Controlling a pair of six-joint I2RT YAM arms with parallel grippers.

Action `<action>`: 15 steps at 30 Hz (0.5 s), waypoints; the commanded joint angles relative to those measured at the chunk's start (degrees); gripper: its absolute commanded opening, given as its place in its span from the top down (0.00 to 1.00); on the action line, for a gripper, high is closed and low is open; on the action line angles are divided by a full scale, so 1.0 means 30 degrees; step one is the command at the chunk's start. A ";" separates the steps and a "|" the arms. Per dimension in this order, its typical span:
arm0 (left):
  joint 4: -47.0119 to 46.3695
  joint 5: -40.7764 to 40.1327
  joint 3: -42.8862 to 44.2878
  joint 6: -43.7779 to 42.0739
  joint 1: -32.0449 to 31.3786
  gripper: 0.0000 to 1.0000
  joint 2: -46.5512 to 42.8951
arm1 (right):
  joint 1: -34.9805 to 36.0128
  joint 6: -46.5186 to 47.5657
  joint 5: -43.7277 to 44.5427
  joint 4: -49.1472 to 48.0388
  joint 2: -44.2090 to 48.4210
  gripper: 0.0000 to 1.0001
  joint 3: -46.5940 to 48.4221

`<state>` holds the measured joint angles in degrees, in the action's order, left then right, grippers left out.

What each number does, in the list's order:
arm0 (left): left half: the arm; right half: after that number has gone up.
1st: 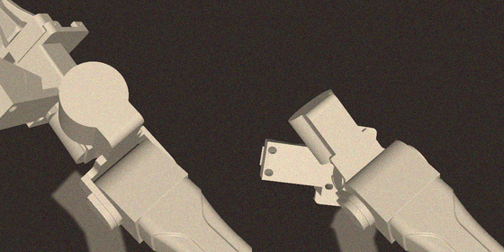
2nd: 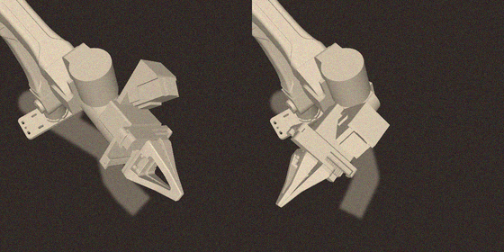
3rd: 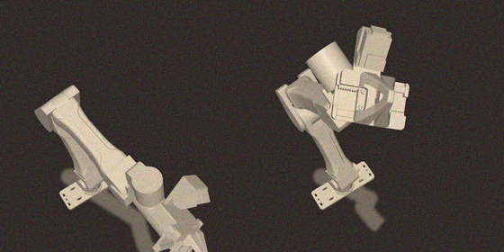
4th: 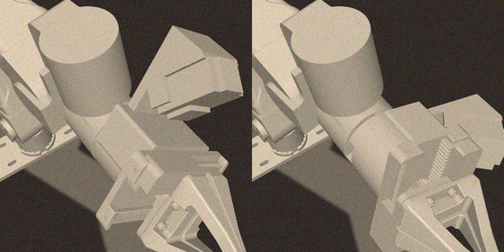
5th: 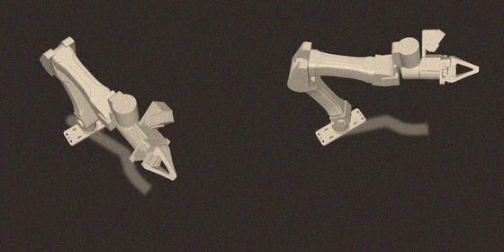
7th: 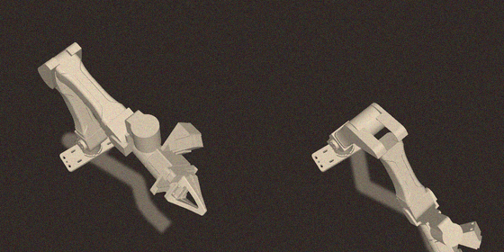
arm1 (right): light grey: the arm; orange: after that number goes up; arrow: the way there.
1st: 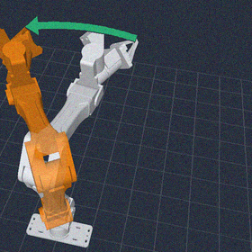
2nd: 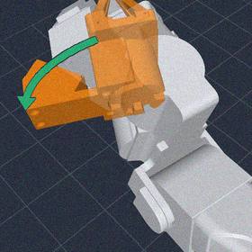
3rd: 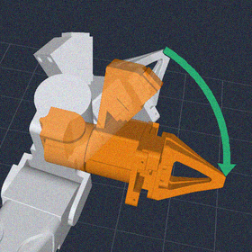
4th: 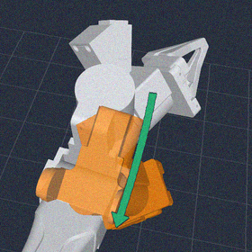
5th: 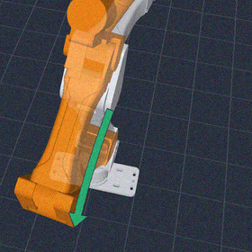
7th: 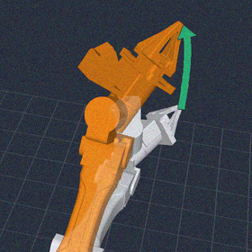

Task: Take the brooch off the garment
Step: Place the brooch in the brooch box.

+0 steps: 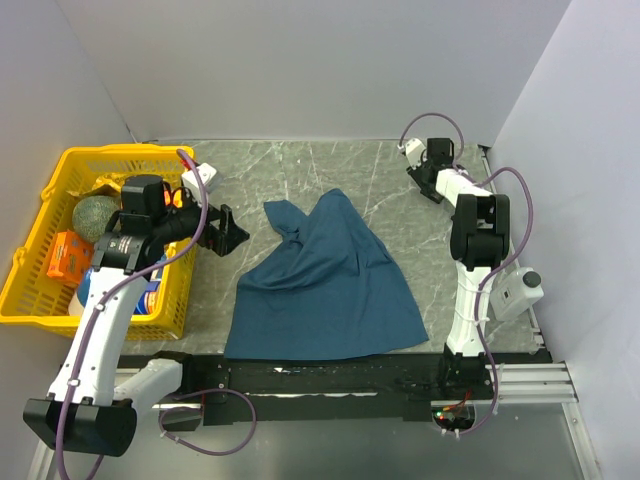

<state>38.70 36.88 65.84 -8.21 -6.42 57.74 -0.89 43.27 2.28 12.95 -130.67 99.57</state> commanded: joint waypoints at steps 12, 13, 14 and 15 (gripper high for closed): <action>-0.0770 0.0743 -0.0209 0.0187 0.0263 0.04 -0.0758 | -0.0349 -0.2671 -0.3771 0.3443 0.2920 0.56 0.1644; -0.0799 0.0714 -0.0210 0.0187 0.0263 0.04 -0.0846 | -0.0349 -0.2848 -0.4156 0.3737 0.3183 0.52 0.1586; -0.0800 0.0742 -0.0210 0.0216 0.0321 0.04 -0.0876 | -0.0320 -0.2995 -0.4479 0.4523 0.3679 0.48 0.1586; -0.0829 0.0743 -0.0210 0.0245 0.0322 0.04 -0.0905 | -0.0349 -0.3228 -0.4946 0.4937 0.3974 0.36 0.1528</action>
<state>38.00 37.69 65.45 -8.05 -5.96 56.80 -1.54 36.93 -6.02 22.04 -128.25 102.43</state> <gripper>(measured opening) 0.961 0.503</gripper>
